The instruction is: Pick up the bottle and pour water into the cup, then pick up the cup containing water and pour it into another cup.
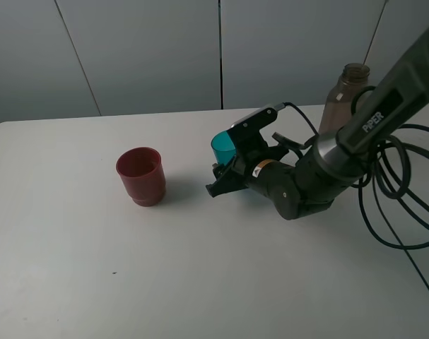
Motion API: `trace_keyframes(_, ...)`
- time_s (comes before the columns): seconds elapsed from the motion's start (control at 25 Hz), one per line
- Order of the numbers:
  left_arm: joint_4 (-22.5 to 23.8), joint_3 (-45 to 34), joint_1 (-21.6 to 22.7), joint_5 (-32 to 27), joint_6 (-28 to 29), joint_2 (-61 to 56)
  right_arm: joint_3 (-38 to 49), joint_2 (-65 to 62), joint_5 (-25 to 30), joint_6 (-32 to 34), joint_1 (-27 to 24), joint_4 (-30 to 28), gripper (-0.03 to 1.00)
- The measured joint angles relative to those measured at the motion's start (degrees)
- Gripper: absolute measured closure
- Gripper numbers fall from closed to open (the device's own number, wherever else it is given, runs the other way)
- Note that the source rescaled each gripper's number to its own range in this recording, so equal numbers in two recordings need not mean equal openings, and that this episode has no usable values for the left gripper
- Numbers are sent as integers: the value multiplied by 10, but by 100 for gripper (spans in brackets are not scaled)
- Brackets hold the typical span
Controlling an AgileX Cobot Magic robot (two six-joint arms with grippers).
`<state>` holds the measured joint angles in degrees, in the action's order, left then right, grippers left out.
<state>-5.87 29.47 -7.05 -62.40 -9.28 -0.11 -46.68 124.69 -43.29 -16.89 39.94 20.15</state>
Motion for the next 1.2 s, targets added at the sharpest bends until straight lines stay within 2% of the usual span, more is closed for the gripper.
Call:
trace_keyframes(0.32, 0, 0, 0, 0, 0, 0, 0, 5, 5, 0, 0, -16, 91)
trace_keyframes(0.36, 0, 0, 0, 0, 0, 0, 0, 5, 7, 0, 0, -16, 82)
trace_keyframes(0.44, 0, 0, 0, 0, 0, 0, 0, 5, 8, 0, 0, -16, 42)
trace_keyframes(0.52, 0, 0, 0, 0, 0, 0, 0, 5, 7, 0, 0, -16, 11)
trace_keyframes(0.56, 0, 0, 0, 0, 0, 0, 0, 5, 6, 0, 0, -17, 3)
trace_keyframes(0.6, 0, 0, 0, 0, 0, 0, 0, 5, 6, 0, 0, -17, 0)
trace_keyframes(0.92, 0, 0, 0, 0, 0, 0, 0, -33, 7, 0, 0, -18, -3)
trace_keyframes(1.2, 0, 0, 0, 0, 0, 0, 1, -95, 32, -3, 0, -18, -3)
